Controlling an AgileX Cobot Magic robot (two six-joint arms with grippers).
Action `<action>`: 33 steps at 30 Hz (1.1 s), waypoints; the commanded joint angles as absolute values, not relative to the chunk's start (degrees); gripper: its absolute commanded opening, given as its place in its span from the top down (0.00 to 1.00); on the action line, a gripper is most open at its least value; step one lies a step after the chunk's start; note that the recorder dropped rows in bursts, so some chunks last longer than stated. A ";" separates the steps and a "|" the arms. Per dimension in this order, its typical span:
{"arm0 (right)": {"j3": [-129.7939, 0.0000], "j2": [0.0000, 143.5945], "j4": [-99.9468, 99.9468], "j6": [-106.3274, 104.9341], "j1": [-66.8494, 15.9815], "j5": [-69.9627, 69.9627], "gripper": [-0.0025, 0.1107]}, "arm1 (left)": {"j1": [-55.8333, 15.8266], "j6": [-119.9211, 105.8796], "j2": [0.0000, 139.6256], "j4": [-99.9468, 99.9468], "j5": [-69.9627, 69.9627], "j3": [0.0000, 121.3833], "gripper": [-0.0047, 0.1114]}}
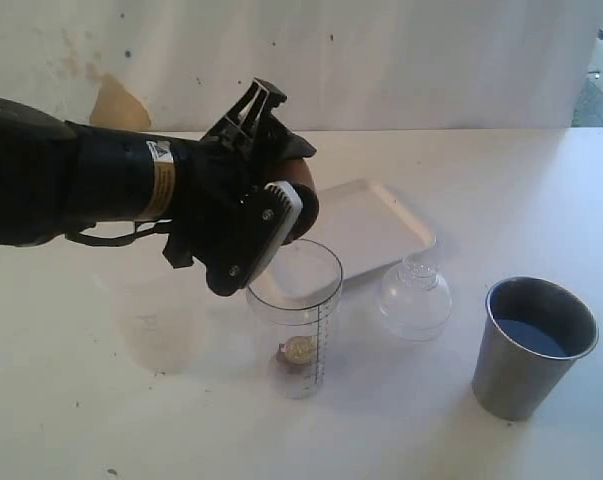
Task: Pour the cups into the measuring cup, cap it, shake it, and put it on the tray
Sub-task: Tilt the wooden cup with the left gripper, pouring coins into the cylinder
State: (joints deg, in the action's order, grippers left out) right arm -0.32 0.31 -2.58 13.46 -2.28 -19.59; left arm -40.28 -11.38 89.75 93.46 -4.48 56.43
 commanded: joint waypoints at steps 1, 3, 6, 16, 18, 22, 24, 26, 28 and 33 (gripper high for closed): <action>0.00 0.00 -2.78 13.70 -2.29 -19.56 0.98 | -42.33 -13.17 89.43 92.55 -1.52 56.72 0.96; 0.00 0.00 -2.78 13.70 -2.29 -19.56 0.98 | -42.86 -13.63 89.43 92.55 0.51 56.72 0.96; 0.00 0.00 -2.78 13.70 -2.29 -19.56 0.98 | -42.86 -13.63 89.43 92.55 1.08 56.72 0.96; 0.00 0.00 -2.78 13.70 -2.29 -19.56 0.98 | -45.33 -14.34 89.43 95.14 8.22 56.72 0.96; 0.00 0.00 -2.78 13.70 -2.29 -19.56 0.98 | -45.47 -15.26 89.43 95.14 5.61 56.72 0.96; 0.00 0.00 -2.78 13.70 -2.29 -19.56 0.98 | -46.75 -15.11 89.43 95.14 6.04 56.72 0.96; 0.00 0.00 -2.78 13.70 -2.29 -19.56 0.98 | -46.75 -15.33 89.43 95.14 7.30 56.72 0.96; 0.00 0.00 -2.78 13.70 -2.29 -19.56 0.98 | -46.75 -15.43 89.43 95.14 8.24 56.72 0.96; 0.00 0.00 -2.78 13.70 -2.29 -19.56 0.98 | -47.04 -15.43 89.43 95.14 8.60 56.72 0.96; 0.00 0.00 -2.78 13.70 -2.29 -19.56 0.98 | -49.31 -13.97 89.43 92.74 8.60 56.72 0.96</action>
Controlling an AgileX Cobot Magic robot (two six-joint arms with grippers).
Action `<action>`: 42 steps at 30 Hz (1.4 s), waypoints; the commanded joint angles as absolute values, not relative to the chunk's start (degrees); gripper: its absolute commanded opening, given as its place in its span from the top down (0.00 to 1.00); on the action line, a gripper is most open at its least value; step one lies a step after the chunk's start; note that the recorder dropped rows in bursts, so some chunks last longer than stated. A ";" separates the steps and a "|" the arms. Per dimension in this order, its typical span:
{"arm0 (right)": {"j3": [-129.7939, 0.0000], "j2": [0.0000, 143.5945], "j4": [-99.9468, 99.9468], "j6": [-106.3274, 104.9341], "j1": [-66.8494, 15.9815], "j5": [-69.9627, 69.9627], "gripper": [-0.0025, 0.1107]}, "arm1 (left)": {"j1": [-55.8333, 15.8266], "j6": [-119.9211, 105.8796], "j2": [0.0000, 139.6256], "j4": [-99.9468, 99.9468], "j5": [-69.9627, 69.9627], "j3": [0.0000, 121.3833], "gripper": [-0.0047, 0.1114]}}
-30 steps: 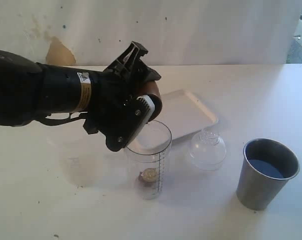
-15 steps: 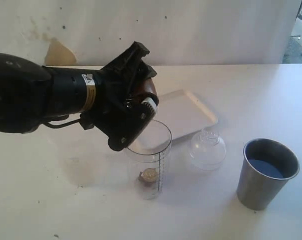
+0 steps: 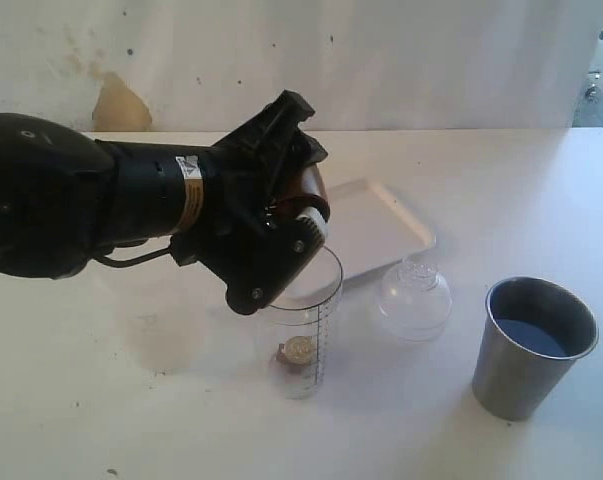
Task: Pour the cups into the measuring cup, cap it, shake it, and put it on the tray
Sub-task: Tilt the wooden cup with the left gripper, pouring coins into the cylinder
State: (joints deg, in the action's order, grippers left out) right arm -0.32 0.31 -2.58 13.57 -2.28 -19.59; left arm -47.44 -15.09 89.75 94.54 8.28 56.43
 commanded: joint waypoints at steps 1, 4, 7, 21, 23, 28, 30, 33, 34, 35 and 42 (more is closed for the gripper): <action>0.00 0.00 -2.78 13.70 -2.29 -19.56 0.98 | -49.32 -13.97 89.43 92.74 8.70 56.72 0.96; 0.00 0.00 -2.78 13.70 -2.29 -19.56 0.98 | -49.32 -13.97 89.43 92.74 9.30 56.72 0.96; 0.00 0.00 -2.78 13.70 -2.29 -19.56 0.98 | -49.32 -15.67 89.43 93.11 11.15 56.72 0.96; 0.00 0.00 -2.78 13.70 -2.29 -19.56 0.98 | -49.32 -25.69 89.43 93.34 11.43 56.72 0.96; 0.00 0.00 -2.78 13.70 -2.29 -19.56 0.98 | -49.32 -25.69 89.43 93.34 11.43 56.72 0.96; 0.00 0.00 -2.78 13.70 -2.29 -19.56 0.98 | -49.32 -25.78 89.55 95.28 11.57 56.72 0.96; 0.00 0.00 -2.78 13.70 -2.29 -19.56 0.98 | -49.59 -25.78 89.68 95.30 12.27 56.72 0.96; 0.00 0.00 -2.78 13.70 -2.29 -19.56 0.98 | -51.00 -25.66 90.37 96.62 16.61 56.72 0.96; 0.00 0.00 -2.78 13.70 -2.29 -19.56 0.98 | -51.53 -25.12 90.64 97.60 17.97 56.72 0.96; 0.00 0.00 -2.78 13.70 -2.29 -19.56 0.98 | -51.82 -24.32 91.04 98.57 18.64 56.72 0.96; 0.00 0.00 -2.78 13.70 -2.29 -19.56 0.98 | -52.64 -23.41 92.56 99.70 20.41 56.72 0.96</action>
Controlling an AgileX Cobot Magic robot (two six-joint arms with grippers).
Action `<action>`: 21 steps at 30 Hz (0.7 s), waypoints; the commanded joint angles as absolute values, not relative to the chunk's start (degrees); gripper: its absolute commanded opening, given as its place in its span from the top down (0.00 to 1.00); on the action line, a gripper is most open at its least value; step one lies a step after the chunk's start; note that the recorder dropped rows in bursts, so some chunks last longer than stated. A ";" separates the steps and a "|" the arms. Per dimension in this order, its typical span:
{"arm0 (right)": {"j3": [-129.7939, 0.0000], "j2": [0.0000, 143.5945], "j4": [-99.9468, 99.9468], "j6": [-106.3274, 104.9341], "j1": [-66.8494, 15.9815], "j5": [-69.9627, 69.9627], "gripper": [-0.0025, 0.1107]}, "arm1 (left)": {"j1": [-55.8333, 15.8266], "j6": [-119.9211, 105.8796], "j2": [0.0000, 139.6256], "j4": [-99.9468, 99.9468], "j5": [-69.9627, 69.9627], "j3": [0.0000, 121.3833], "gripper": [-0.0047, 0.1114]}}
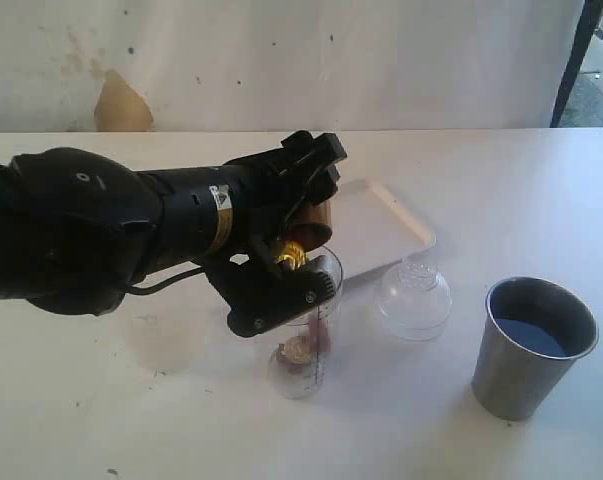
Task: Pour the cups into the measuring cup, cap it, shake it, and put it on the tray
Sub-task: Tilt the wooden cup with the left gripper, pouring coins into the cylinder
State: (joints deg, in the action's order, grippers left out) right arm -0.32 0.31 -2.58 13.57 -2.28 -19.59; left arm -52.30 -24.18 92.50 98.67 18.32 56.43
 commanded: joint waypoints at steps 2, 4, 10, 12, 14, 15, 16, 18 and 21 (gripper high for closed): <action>0.00 0.00 -2.78 13.70 -2.29 -19.56 0.98 | -52.64 -23.41 92.56 99.70 20.21 56.72 0.96; 0.00 0.00 -2.78 13.70 -2.29 -19.56 0.98 | -52.64 -23.58 92.56 99.70 20.15 56.72 0.96; 0.00 0.00 -2.78 13.70 -2.29 -19.56 0.98 | -52.64 -24.32 92.56 99.95 22.36 56.72 0.96; 0.00 0.00 -2.78 13.70 -2.29 -19.56 0.98 | -52.64 -24.32 92.56 99.95 22.73 56.72 0.96; 0.00 0.00 -2.78 13.70 -2.29 -19.56 0.98 | -52.64 -24.32 92.56 99.95 22.73 56.72 0.96; 0.00 0.00 -2.78 13.70 -2.29 -19.56 0.98 | -52.67 -24.32 92.56 99.95 22.56 56.72 0.96; 0.00 0.00 -2.78 13.70 -2.29 -19.56 0.98 | -52.67 -24.32 92.56 99.95 22.56 56.72 0.96; 0.00 0.00 -2.78 13.70 -2.29 -19.56 0.98 | -52.67 -22.63 92.56 99.95 22.25 56.72 0.96; 0.00 0.00 -2.78 13.70 -2.29 -19.56 0.98 | -52.67 -16.11 92.56 99.95 19.33 56.72 0.96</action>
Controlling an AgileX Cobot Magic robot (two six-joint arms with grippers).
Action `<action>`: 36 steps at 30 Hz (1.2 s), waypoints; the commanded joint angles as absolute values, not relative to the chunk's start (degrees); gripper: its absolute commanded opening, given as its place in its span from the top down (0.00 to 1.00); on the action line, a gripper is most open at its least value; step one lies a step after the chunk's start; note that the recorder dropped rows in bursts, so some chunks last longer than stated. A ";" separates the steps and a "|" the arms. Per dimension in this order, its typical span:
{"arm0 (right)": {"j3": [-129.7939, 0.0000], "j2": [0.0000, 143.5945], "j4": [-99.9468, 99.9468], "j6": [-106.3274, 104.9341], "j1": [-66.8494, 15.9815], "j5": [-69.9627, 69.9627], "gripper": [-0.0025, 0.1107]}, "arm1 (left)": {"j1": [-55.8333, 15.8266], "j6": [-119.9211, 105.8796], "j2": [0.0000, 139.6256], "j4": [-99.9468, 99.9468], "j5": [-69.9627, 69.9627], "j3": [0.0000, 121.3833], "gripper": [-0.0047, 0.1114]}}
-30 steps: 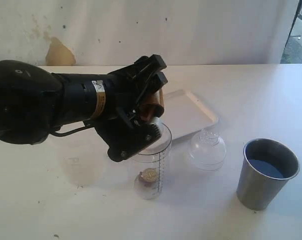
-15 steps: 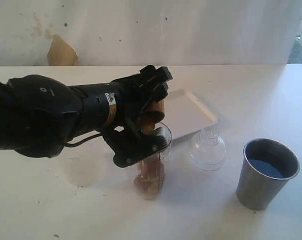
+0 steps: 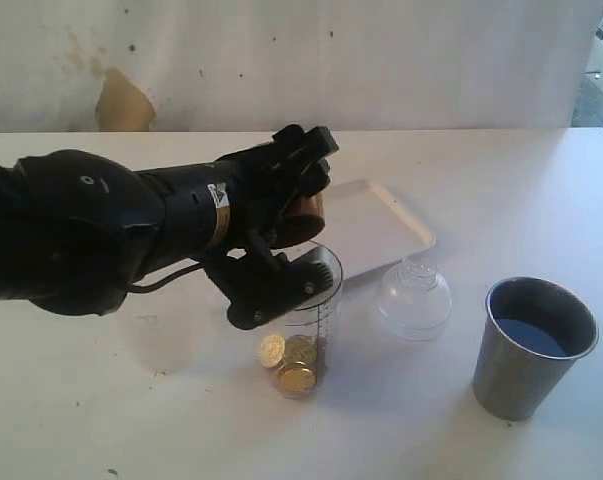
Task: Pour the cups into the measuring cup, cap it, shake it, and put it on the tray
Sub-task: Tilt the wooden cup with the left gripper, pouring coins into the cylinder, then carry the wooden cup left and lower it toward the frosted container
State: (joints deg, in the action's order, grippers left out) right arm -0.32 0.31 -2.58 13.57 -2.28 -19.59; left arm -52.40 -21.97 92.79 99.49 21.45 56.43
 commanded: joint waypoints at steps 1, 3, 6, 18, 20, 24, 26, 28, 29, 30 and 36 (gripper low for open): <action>0.00 0.00 -2.78 13.70 -2.29 -19.56 0.98 | -52.67 -14.61 92.56 99.95 18.64 56.72 0.96; 0.00 0.00 -2.78 13.70 -2.29 -19.56 0.98 | -52.67 -10.64 92.56 99.95 17.04 56.72 0.96; 0.00 0.00 -2.78 13.70 -2.29 -19.56 0.98 | -52.67 -1.51 91.22 99.95 9.94 56.74 0.96; 0.00 0.00 -2.78 13.70 -2.29 -19.56 0.98 | -52.67 6.84 88.50 99.95 -0.48 61.35 0.96; 0.00 0.00 -2.78 13.70 -2.29 -19.56 0.98 | -52.67 0.00 88.50 99.95 4.19 61.11 0.96; 0.00 0.00 -2.78 13.70 -2.29 -19.56 0.98 | -52.67 -14.96 88.61 99.95 12.85 59.69 0.96; 0.00 0.00 -2.78 13.70 -2.29 -19.56 0.98 | -52.67 -23.13 88.61 99.95 16.03 58.36 0.96; 0.00 0.00 -2.78 13.70 -2.29 -19.56 0.98 | -52.67 -25.97 88.61 99.95 16.18 56.93 0.96; 0.00 0.00 -2.78 13.70 -2.29 -19.56 0.98 | -52.67 -25.97 88.61 99.95 15.51 56.18 0.96; 0.00 0.00 -2.78 13.70 -2.29 -19.56 0.98 | -52.67 -25.74 88.61 99.95 14.58 55.60 0.96; 0.00 0.00 -2.78 13.70 -2.29 -19.56 0.98 | -52.67 -20.43 88.61 99.95 14.27 54.60 0.96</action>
